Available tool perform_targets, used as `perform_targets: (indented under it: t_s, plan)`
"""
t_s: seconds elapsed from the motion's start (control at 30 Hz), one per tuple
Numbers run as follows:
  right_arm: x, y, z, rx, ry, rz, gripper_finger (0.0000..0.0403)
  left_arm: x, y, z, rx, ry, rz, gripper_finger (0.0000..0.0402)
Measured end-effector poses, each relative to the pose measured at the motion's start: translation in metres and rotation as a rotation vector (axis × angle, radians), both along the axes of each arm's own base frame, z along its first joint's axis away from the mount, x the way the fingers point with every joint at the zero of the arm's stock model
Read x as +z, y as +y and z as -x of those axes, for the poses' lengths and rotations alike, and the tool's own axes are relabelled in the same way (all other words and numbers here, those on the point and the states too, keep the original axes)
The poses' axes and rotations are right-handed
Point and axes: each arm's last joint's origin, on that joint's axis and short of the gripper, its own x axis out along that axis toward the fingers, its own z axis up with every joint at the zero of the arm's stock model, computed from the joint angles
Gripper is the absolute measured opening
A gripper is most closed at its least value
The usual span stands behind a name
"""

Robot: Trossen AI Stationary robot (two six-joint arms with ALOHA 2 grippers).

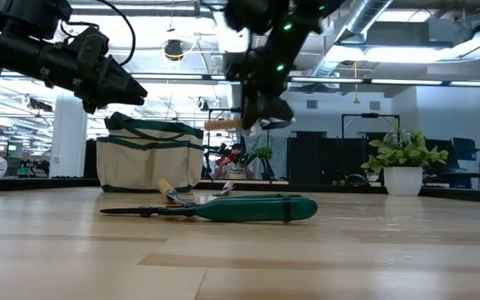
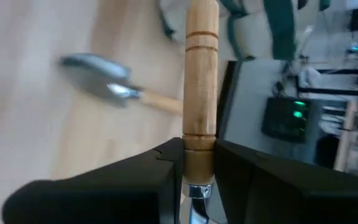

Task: Pick & Place Garden tools in Gardening bag
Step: Put the bottom brown trowel into the yellow gardening bag

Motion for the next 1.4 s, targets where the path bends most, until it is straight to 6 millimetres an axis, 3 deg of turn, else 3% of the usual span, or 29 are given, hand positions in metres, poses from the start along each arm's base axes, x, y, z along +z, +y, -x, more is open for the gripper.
perform_targets:
  t_s: [0.23,0.37,0.5,0.7,1.0,1.2,1.4]
  plan:
    - [-0.001,-0.024,-0.025,-0.066,0.044,0.120,0.0055,0.000,0.000,0.000,0.001,-0.004,0.007,0.0169]
    - [-0.004,-0.036,-0.032,-0.095,0.068,0.126,0.0055,0.000,0.000,0.000,0.002,0.001,0.010,0.0162]
    - [-0.005,-0.035,-0.032,-0.106,0.083,0.118,0.0055,-0.001,0.000,0.000,0.003,0.003,0.015,0.0158]
    - [-0.005,-0.011,-0.033,-0.061,0.094,0.109,0.0055,0.000,0.000,0.000,0.002,-0.001,0.010,0.0169]
    - [-0.006,0.040,-0.036,0.033,0.090,0.097,0.0055,-0.012,0.001,-0.007,-0.016,0.064,0.082,0.0232]
    - [-0.006,0.072,-0.036,0.089,0.074,0.097,0.0055,-0.016,-0.001,-0.020,-0.124,0.048,0.190,0.0260]
    - [-0.006,0.098,-0.034,0.121,0.046,0.084,0.0055,-0.005,0.001,-0.041,-0.182,0.077,0.210,0.0256]
